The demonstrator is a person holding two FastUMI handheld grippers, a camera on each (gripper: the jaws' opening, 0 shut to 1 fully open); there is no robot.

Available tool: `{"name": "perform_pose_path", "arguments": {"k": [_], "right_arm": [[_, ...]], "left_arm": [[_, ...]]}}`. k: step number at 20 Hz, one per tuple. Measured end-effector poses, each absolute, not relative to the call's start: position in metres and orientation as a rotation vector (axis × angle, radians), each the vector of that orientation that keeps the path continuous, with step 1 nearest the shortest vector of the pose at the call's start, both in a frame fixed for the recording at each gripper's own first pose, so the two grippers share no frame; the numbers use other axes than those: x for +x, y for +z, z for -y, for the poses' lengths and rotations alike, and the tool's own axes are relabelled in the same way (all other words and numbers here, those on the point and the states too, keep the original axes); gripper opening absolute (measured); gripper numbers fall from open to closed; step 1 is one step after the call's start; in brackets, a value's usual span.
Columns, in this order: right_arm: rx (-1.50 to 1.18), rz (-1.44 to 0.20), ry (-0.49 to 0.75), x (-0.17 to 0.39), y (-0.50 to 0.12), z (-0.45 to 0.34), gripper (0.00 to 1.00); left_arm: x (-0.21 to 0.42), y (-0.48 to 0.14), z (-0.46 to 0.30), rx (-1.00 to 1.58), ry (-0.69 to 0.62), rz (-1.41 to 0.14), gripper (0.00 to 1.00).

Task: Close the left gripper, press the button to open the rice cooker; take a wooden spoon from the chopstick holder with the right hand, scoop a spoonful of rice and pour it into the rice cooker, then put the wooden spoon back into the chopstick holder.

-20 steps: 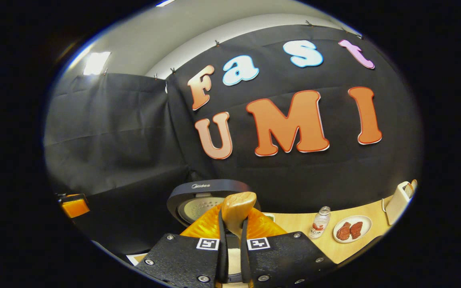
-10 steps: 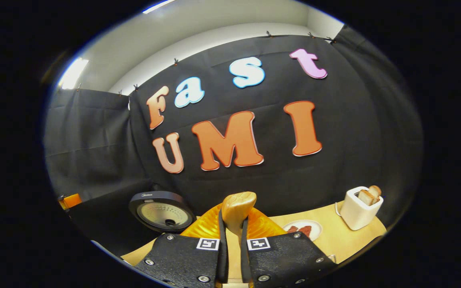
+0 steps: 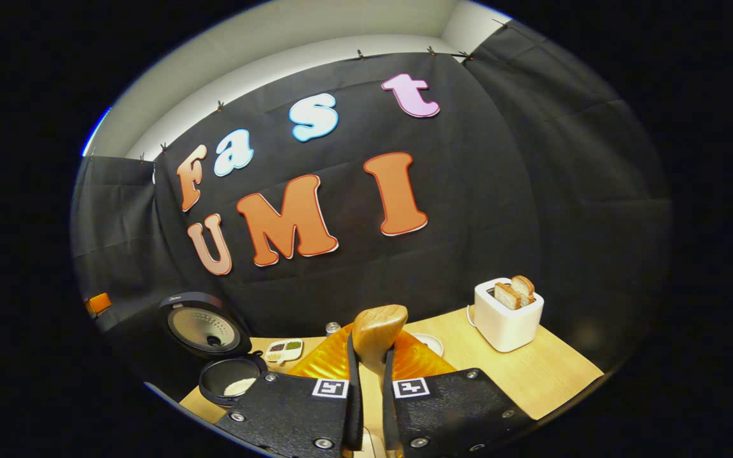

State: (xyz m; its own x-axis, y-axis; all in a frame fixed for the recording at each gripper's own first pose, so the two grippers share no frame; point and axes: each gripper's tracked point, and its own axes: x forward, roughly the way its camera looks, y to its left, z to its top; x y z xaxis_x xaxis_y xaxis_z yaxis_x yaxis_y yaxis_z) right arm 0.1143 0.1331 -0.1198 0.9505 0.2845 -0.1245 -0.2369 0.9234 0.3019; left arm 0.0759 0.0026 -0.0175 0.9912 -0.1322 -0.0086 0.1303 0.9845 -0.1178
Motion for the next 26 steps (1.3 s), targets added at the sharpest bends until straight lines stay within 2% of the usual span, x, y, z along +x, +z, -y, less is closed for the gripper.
{"name": "perform_pose_path", "arguments": {"k": [5, 12, 19, 21, 23, 24, 25, 26], "right_arm": [[0.322, -0.263, 0.208, 0.125, -0.186, -0.102, 0.11], [0.345, -0.407, 0.188, 0.136, -0.276, -0.097, 0.12], [0.48, -0.459, 0.174, 0.141, -0.309, -0.093, 0.12], [0.506, -0.471, 0.157, 0.144, -0.309, -0.087, 0.17], [0.475, -0.483, 0.09, 0.146, -0.32, -0.068, 0.22], [0.451, -0.492, 0.063, 0.146, -0.323, -0.06, 0.27], [0.441, -0.501, 0.055, 0.144, -0.324, -0.055, 0.34], [0.433, -0.502, 0.044, 0.14, -0.319, -0.048, 0.56]], "left_arm": [[0.086, -0.035, 0.01, -0.073, -0.136, -0.062, 1.0], [0.096, -0.055, 0.022, -0.045, -0.11, -0.071, 1.0], [0.097, -0.063, 0.026, -0.039, -0.117, -0.097, 0.99], [0.096, -0.056, 0.025, -0.035, -0.116, -0.087, 1.0], [0.094, -0.05, 0.025, -0.033, -0.117, -0.08, 1.0], [0.094, -0.047, 0.027, -0.037, -0.122, -0.08, 1.0], [0.094, -0.043, 0.029, -0.04, -0.126, -0.078, 1.0], [0.094, -0.038, 0.031, -0.041, -0.131, -0.074, 1.0]]}}
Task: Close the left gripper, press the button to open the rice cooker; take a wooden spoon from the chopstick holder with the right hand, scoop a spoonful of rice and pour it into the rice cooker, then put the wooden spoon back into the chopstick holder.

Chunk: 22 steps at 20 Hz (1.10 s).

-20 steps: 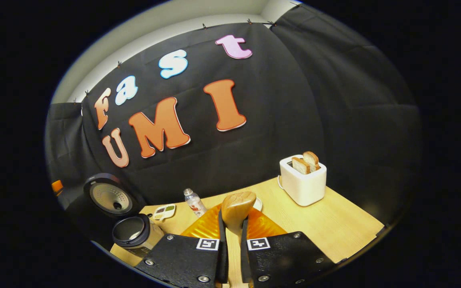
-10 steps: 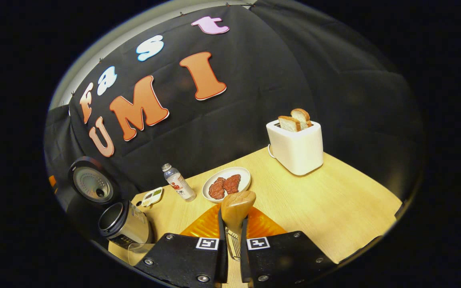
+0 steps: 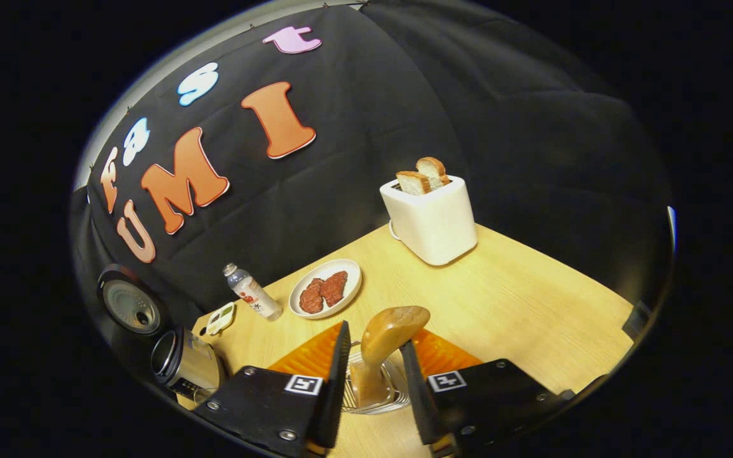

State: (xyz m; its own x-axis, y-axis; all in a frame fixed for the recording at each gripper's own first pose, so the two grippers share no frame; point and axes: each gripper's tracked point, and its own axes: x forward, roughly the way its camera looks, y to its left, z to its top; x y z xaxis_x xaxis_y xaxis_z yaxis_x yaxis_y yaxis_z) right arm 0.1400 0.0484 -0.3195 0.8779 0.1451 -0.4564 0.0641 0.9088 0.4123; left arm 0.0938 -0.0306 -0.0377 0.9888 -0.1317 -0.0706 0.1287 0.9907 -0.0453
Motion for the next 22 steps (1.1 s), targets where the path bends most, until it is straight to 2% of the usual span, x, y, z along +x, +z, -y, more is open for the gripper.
{"name": "perform_pose_path", "arguments": {"k": [1, 2, 3, 4, 8, 15, 18, 22], "right_arm": [[0.419, -0.498, 0.023, 0.138, -0.315, -0.04, 0.55], [0.403, -0.484, 0.007, 0.138, -0.311, -0.034, 0.74], [0.389, -0.468, -0.008, 0.138, -0.305, -0.029, 0.88], [0.375, -0.45, -0.015, 0.136, -0.293, -0.025, 0.95], [0.261, -0.361, -0.026, 0.132, -0.242, -0.018, 0.95], [0.133, -0.253, 0.055, 0.102, -0.161, -0.04, 0.95], [0.168, -0.214, 0.069, 0.097, -0.134, -0.046, 0.95], [0.198, -0.174, 0.059, 0.084, -0.11, -0.04, 0.94]], "left_arm": [[0.094, -0.034, 0.031, -0.035, -0.125, -0.07, 1.0], [0.096, -0.03, 0.028, -0.025, -0.106, -0.077, 1.0], [0.098, -0.026, 0.026, -0.02, -0.095, -0.081, 1.0], [0.1, -0.018, 0.028, -0.024, -0.101, -0.068, 1.0], [0.12, 0.018, 0.03, -0.01, -0.099, -0.027, 1.0], [0.195, 0.066, 0.046, -0.002, -0.152, -0.007, 0.99], [0.238, 0.056, 0.047, 0.007, -0.141, -0.048, 0.97], [0.286, 0.005, 0.054, 0.007, -0.142, -0.147, 0.99]]}}
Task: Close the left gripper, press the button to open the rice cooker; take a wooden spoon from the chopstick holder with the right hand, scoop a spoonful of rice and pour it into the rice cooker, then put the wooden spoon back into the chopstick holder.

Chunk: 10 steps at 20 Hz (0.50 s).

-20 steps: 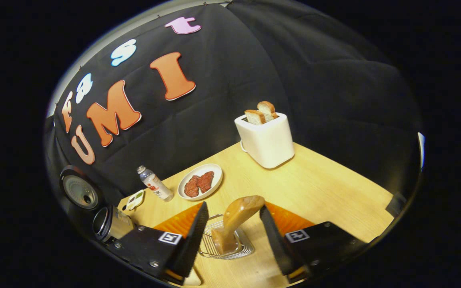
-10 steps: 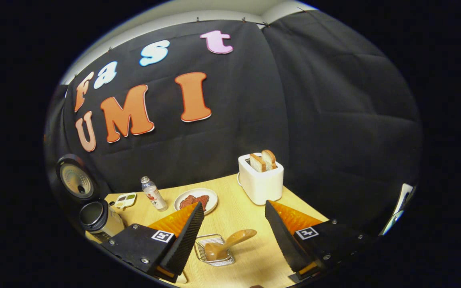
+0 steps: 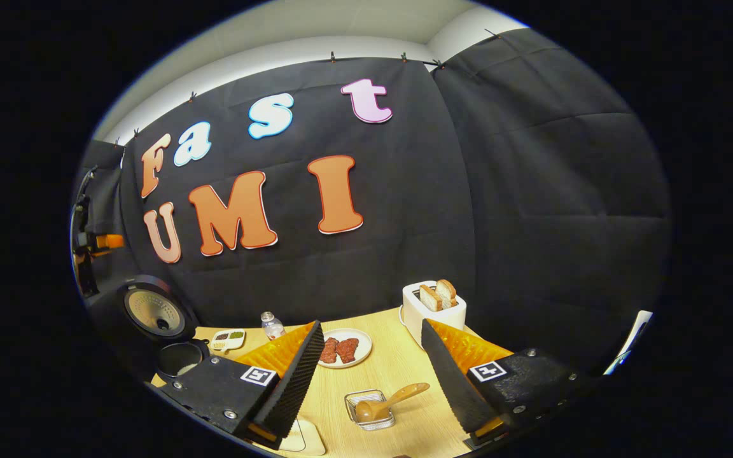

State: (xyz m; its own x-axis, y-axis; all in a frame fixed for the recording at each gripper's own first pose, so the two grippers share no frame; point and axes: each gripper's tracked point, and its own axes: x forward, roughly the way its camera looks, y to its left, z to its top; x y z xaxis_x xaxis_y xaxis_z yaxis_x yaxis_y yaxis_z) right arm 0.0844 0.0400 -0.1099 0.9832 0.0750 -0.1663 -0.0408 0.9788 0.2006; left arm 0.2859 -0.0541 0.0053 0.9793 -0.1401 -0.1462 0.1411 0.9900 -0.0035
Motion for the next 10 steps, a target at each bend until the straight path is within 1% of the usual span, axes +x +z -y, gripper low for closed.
{"name": "perform_pose_path", "arguments": {"k": [3, 4, 5, 6, 8, 9, 10], "right_arm": [[0.238, -0.161, 0.054, 0.074, -0.102, -0.039, 0.95], [0.244, -0.156, 0.052, 0.071, -0.102, -0.038, 0.95], [0.242, -0.152, 0.047, 0.07, -0.102, -0.038, 0.95], [0.241, -0.153, 0.045, 0.068, -0.103, -0.037, 0.95], [0.253, -0.162, 0.052, 0.066, -0.104, -0.042, 0.95], [0.255, -0.166, 0.055, 0.065, -0.105, -0.044, 0.95], [0.254, -0.171, 0.057, 0.064, -0.107, -0.045, 0.95]], "left_arm": [[0.305, -0.027, 0.061, -0.041, -0.18, -0.207, 0.98], [0.307, -0.037, 0.057, -0.047, -0.167, -0.227, 0.99], [0.308, -0.046, 0.055, -0.038, -0.16, -0.248, 0.98], [0.308, -0.056, 0.053, -0.023, -0.159, -0.271, 1.0], [0.304, -0.069, 0.054, -0.014, -0.176, -0.288, 0.98], [0.304, -0.068, 0.058, -0.05, -0.197, -0.268, 1.0], [0.294, -0.075, 0.062, -0.079, -0.21, -0.283, 0.97]]}}
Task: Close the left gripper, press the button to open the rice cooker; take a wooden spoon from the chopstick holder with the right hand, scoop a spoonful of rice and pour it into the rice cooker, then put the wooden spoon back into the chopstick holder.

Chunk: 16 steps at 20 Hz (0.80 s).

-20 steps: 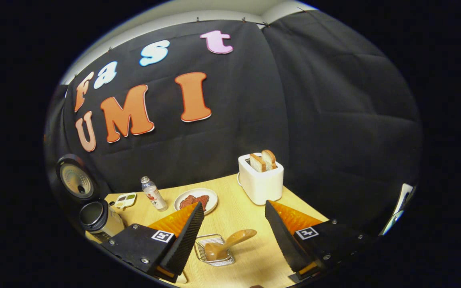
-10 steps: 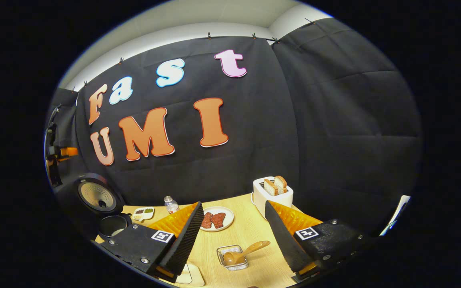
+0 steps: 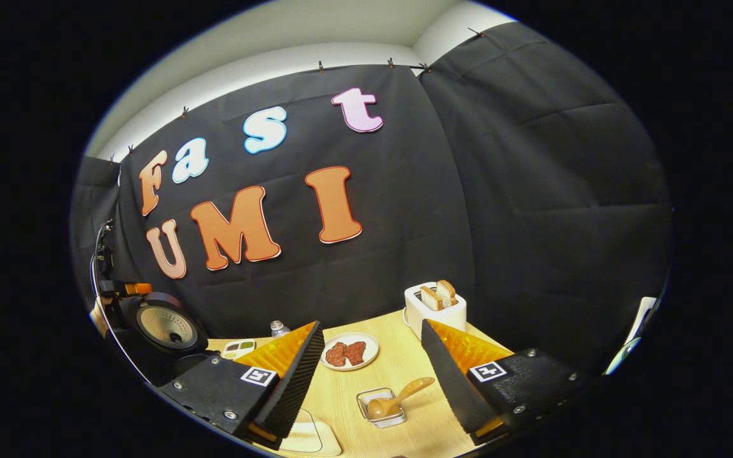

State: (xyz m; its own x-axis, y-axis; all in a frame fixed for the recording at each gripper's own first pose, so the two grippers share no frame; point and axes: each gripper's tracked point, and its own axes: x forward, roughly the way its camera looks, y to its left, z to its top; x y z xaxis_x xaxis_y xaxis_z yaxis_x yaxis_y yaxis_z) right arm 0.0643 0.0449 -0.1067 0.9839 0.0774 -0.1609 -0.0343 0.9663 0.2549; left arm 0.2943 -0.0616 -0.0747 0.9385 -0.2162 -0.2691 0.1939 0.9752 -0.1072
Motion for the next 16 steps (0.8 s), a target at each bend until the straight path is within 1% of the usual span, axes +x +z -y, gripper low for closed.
{"name": "perform_pose_path", "arguments": {"k": [2, 5, 8, 11, 12, 16], "right_arm": [[0.261, -0.156, 0.065, 0.064, -0.1, -0.052, 0.95], [0.257, -0.155, 0.112, 0.065, -0.097, -0.072, 0.94], [0.251, -0.151, 0.153, 0.066, -0.094, -0.09, 0.95], [0.252, -0.184, 0.198, 0.068, -0.102, -0.112, 0.95], [0.245, -0.194, 0.208, 0.069, -0.106, -0.117, 0.95], [0.229, -0.224, 0.205, 0.068, -0.117, -0.12, 0.95]], "left_arm": [[0.273, -0.083, 0.074, -0.1, -0.253, -0.305, 1.0], [0.236, -0.105, 0.093, -0.067, -0.311, -0.328, 0.99], [0.198, -0.149, 0.115, -0.081, -0.34, -0.363, 1.0], [0.175, -0.201, 0.127, -0.061, -0.317, -0.371, 0.99], [0.17, -0.21, 0.131, -0.054, -0.308, -0.353, 1.0], [0.162, -0.231, 0.131, -0.033, -0.245, -0.295, 1.0]]}}
